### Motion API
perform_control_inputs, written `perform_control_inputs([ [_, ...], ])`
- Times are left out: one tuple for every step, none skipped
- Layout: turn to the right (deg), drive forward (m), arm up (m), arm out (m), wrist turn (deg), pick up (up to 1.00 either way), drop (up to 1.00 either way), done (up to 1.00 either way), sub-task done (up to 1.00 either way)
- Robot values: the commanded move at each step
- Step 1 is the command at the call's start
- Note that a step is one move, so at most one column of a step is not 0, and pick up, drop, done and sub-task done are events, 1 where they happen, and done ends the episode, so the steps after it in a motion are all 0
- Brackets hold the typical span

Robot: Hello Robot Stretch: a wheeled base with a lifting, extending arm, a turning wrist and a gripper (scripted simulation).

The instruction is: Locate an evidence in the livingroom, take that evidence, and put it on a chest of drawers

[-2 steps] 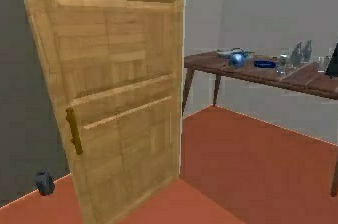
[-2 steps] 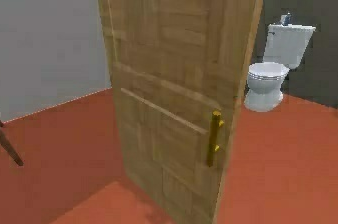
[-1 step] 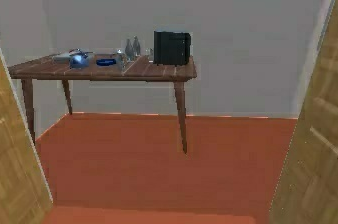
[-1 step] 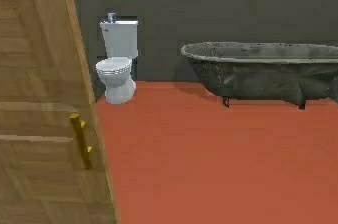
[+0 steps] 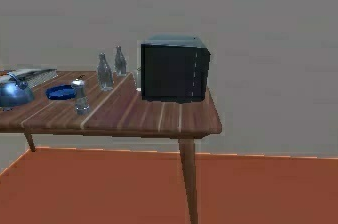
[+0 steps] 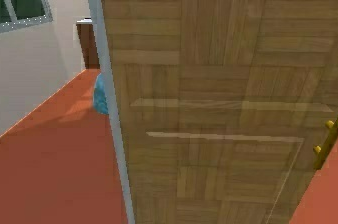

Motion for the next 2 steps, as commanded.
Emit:
perform_control_inputs([
  [3.0,0.0,0.0,0.0,0.0,0.0,0.0,0.0,0.0],
  [0.0,0.25,0.0,0.0,0.0,0.0,0.0,0.0,0.0],
])
